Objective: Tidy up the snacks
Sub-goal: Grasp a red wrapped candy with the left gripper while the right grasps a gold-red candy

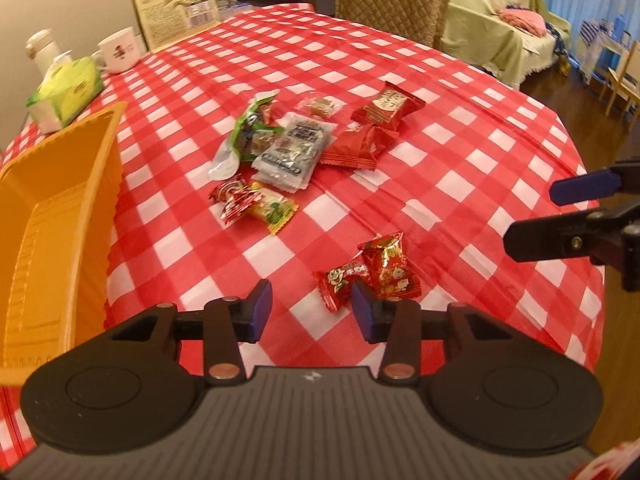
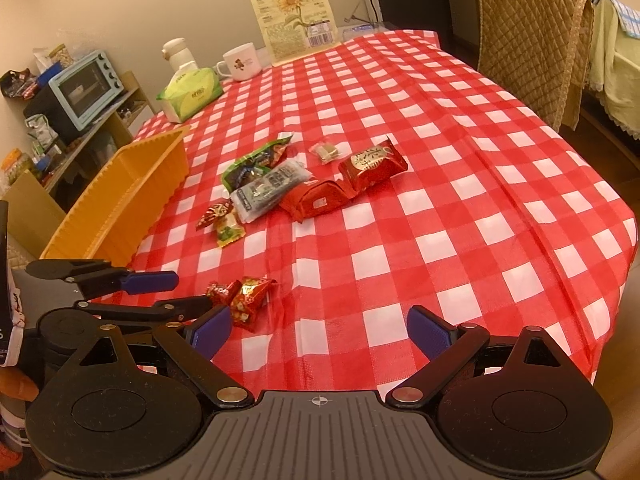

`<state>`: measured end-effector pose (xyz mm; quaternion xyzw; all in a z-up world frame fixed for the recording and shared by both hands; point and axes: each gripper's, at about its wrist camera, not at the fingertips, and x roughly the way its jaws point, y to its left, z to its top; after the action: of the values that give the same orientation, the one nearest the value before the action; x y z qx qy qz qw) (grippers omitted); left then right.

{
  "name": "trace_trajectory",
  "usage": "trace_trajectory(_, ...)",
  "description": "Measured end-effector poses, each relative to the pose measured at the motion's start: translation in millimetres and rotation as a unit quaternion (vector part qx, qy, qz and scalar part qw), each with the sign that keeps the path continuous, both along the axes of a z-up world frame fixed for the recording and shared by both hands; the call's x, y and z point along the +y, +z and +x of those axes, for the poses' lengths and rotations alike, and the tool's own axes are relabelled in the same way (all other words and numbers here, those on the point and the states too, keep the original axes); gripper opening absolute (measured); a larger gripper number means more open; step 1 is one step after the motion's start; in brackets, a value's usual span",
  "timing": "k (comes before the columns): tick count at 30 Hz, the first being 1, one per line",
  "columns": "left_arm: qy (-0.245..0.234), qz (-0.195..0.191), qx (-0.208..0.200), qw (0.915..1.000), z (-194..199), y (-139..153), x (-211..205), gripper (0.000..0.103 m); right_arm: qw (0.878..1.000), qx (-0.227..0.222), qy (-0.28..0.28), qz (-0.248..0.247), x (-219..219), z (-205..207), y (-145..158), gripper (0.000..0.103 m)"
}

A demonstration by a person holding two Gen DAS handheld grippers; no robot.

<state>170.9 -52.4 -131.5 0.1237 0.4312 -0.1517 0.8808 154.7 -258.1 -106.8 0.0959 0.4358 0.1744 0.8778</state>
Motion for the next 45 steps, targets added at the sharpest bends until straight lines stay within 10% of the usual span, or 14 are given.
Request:
trace_trajectory(18, -0.051, 0.002, 0.009, 0.9987, 16, -12, -17, 0.017, 1.0, 0.008, -0.014, -0.009, -5, 7, -6, 0.094)
trace_trajectory(45, 0.119, -0.051, 0.013, 0.9915, -32, 13, 42, 0.014, 0.993, 0.016, 0.113, -0.007, 68, 41, -34, 0.032)
